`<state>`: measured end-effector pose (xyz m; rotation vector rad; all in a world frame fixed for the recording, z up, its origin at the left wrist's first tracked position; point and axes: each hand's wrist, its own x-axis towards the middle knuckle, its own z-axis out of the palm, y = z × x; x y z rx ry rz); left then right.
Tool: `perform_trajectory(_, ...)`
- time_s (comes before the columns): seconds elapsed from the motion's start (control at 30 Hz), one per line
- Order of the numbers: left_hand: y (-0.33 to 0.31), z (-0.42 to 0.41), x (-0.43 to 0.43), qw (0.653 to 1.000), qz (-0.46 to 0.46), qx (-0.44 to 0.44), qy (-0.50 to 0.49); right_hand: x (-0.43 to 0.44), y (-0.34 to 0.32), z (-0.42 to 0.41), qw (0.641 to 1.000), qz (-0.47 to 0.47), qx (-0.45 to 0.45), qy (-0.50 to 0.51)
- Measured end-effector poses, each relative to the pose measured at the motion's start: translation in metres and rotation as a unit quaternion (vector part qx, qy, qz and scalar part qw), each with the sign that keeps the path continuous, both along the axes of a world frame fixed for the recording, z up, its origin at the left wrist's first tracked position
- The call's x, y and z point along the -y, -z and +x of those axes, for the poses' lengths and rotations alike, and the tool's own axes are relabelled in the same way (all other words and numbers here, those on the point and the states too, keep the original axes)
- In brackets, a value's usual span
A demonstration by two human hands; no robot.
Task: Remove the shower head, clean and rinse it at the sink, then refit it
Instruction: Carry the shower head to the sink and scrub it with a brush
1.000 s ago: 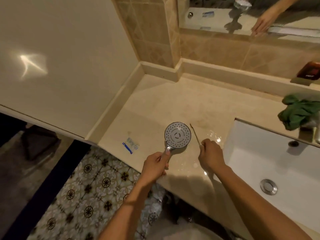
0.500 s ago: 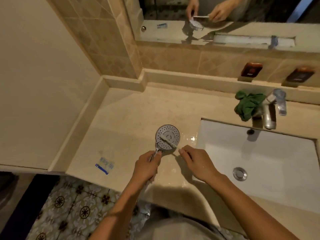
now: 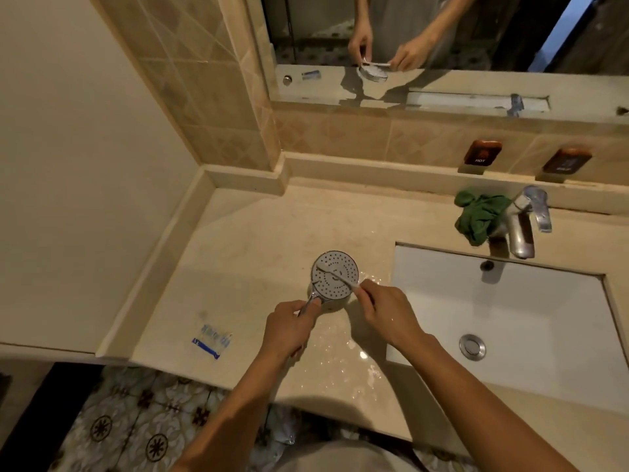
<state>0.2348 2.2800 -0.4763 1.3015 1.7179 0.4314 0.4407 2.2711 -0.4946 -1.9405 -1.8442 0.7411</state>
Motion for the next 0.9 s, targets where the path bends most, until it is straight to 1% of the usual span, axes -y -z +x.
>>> perform_trajectory(0.07,0.001,-0.002,0.0,1.0,-0.006,-0.002,0.0,-0.004,0.002,0.002,0.997,0.012,-0.012,0.08)
perform_trajectory(0.1,0.001,-0.003,0.0,1.0,-0.006,-0.006,0.0,-0.005,0.0,0.001,0.995,0.015,-0.035,0.087)
perform_trajectory(0.13,0.001,-0.004,0.001,1.0,-0.007,-0.008,0.0,-0.003,-0.001,-0.001,0.997,0.018,-0.052,0.06)
perform_trajectory(0.2,0.0,-0.005,0.001,1.0,-0.004,-0.011,0.004,0.007,-0.005,-0.011,0.998,-0.001,-0.05,-0.029)
perform_trajectory(0.23,-0.001,-0.005,-0.001,1.0,-0.002,-0.013,0.006,0.01,-0.004,-0.014,0.998,-0.009,-0.038,-0.038)
perform_trajectory(0.27,-0.002,-0.005,-0.003,1.0,0.0,-0.016,0.01,0.01,0.0,-0.014,0.999,-0.011,-0.031,-0.014)
perform_trajectory(0.33,-0.003,-0.006,-0.005,1.0,0.001,-0.016,0.011,0.004,0.004,-0.012,0.995,-0.013,-0.03,0.089)
perform_trajectory(0.37,-0.003,-0.006,-0.005,1.0,0.002,-0.014,0.009,0.0,0.004,-0.01,0.989,-0.011,-0.043,0.14)
perform_trajectory(0.4,-0.002,-0.006,-0.004,1.0,0.005,-0.012,0.007,-0.001,0.003,-0.008,0.984,-0.008,-0.062,0.165)
perform_trajectory(0.43,-0.001,-0.007,-0.003,1.0,0.007,-0.011,0.005,-0.001,0.001,-0.007,0.984,-0.005,-0.079,0.157)
perform_trajectory(0.47,0.0,-0.008,-0.003,1.0,0.008,-0.011,0.005,0.002,0.0,-0.008,0.989,0.003,-0.091,0.119)
perform_trajectory(0.53,0.0,-0.01,-0.004,1.0,0.006,-0.011,0.003,0.012,-0.003,-0.013,0.996,0.002,-0.085,0.017)
perform_trajectory(0.57,0.0,-0.011,-0.005,1.0,0.006,-0.01,0.0,0.014,-0.002,-0.014,0.998,-0.001,-0.069,-0.001)
perform_trajectory(0.6,0.0,-0.012,-0.005,1.0,0.005,-0.009,-0.001,0.012,0.003,-0.011,0.999,-0.001,-0.053,0.011)
perform_trajectory(0.63,0.0,-0.012,-0.004,1.0,0.005,-0.008,-0.001,0.008,0.006,-0.005,0.997,-0.004,-0.046,0.055)
perform_trajectory(0.7,0.002,-0.012,-0.002,1.0,0.002,0.004,-0.006,0.002,0.008,0.007,0.986,-0.013,-0.062,0.153)
perform_trajectory(0.73,0.002,-0.013,-0.001,1.0,-0.001,0.014,-0.014,0.003,0.008,0.012,0.985,-0.007,-0.072,0.157)
perform_trajectory(0.77,0.003,-0.013,0.0,1.0,-0.004,0.022,-0.02,0.007,0.007,0.015,0.99,-0.001,-0.075,0.118)
perform_trajectory(0.83,0.003,-0.012,-0.001,0.999,-0.009,0.026,-0.019,0.017,0.003,0.011,0.998,-0.012,-0.059,-0.008)
perform_trajectory(0.87,0.003,-0.01,-0.002,0.999,-0.009,0.025,-0.019,0.021,0.004,0.009,0.998,-0.022,-0.046,-0.048)
perform_trajectory(0.9,0.003,-0.009,-0.002,0.999,-0.009,0.026,-0.018,0.022,0.007,0.01,0.998,-0.023,-0.035,-0.051)
